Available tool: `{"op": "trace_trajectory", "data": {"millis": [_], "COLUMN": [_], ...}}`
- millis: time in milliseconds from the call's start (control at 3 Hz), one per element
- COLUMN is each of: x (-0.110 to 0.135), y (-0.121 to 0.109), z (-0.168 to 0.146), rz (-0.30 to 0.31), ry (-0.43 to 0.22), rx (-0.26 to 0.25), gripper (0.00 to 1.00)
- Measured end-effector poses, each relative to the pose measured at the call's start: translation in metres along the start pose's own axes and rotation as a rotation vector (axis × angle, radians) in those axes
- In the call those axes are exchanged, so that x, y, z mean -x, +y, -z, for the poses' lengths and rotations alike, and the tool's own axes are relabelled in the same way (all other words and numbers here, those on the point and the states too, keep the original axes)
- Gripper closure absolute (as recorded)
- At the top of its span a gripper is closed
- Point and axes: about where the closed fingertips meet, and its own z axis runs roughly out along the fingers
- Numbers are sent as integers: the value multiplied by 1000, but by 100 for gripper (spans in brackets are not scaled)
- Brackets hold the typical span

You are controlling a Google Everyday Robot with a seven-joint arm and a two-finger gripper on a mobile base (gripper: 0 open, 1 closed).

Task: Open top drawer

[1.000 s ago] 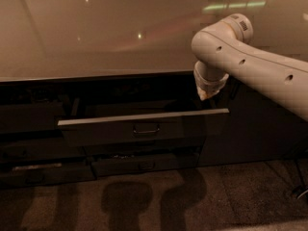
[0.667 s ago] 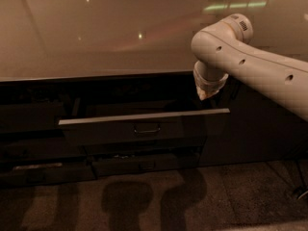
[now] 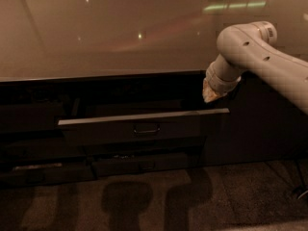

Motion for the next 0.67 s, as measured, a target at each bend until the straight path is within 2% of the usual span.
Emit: {"op": "trace_trajectory", "data": {"millis": [333,667], "x": [9,8], "y": [-4,-1], "z": [-17,-16], "rz": [115,171], "ry": [-108,-113], "rx": [55,61], "gripper": [100,100]}}
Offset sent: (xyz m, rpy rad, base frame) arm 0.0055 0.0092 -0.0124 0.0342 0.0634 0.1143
